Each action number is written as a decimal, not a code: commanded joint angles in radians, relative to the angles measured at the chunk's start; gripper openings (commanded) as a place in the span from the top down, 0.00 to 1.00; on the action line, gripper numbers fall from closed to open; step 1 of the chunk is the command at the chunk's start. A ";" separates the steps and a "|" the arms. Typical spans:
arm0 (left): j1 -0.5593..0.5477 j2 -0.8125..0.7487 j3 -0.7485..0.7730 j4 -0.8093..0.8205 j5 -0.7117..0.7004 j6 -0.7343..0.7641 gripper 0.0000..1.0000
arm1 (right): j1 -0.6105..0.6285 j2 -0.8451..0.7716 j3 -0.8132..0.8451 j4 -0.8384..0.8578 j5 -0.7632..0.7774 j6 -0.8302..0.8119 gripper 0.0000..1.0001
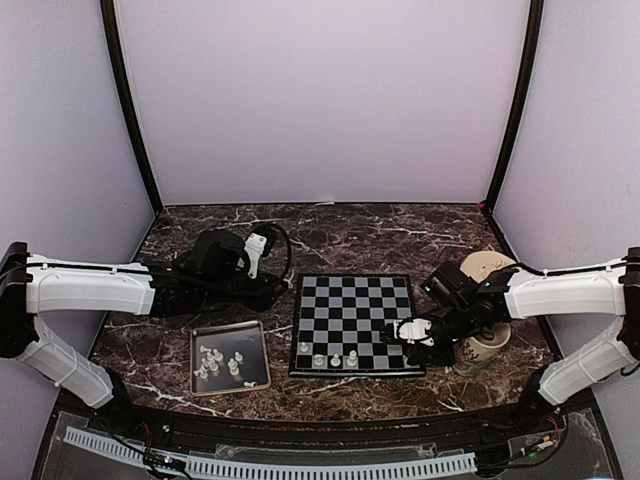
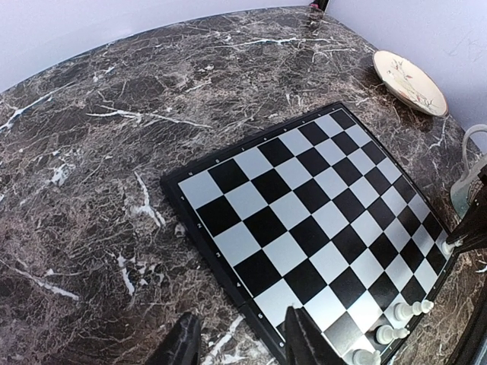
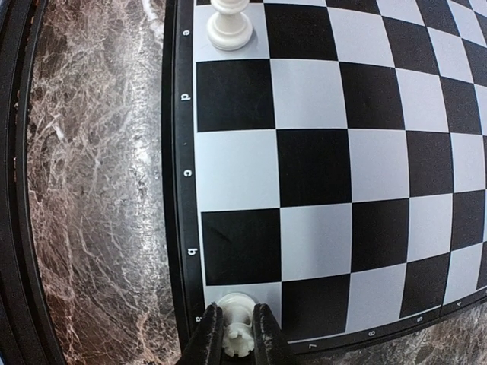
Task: Set up the chess pieces on the board
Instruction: Place the rook at h1.
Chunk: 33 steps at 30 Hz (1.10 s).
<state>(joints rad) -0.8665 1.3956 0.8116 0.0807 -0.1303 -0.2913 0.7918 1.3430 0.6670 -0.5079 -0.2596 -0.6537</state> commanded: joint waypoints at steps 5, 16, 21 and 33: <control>0.007 0.004 -0.020 0.023 0.013 -0.014 0.60 | -0.017 -0.013 0.002 -0.013 0.036 0.010 0.86; 0.006 0.006 -0.017 0.022 0.015 -0.010 0.60 | -0.023 -0.015 0.005 -0.009 0.031 0.016 0.80; 0.007 -0.004 0.002 -0.031 0.017 -0.015 0.60 | -0.028 -0.042 0.044 -0.025 -0.009 0.039 0.67; 0.006 -0.061 0.109 -0.511 0.000 -0.150 0.60 | -0.123 -0.057 0.221 -0.085 -0.175 0.068 0.59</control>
<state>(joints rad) -0.8661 1.3655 0.8673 -0.1848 -0.1204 -0.3695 0.7227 1.3014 0.8532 -0.6090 -0.3721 -0.6224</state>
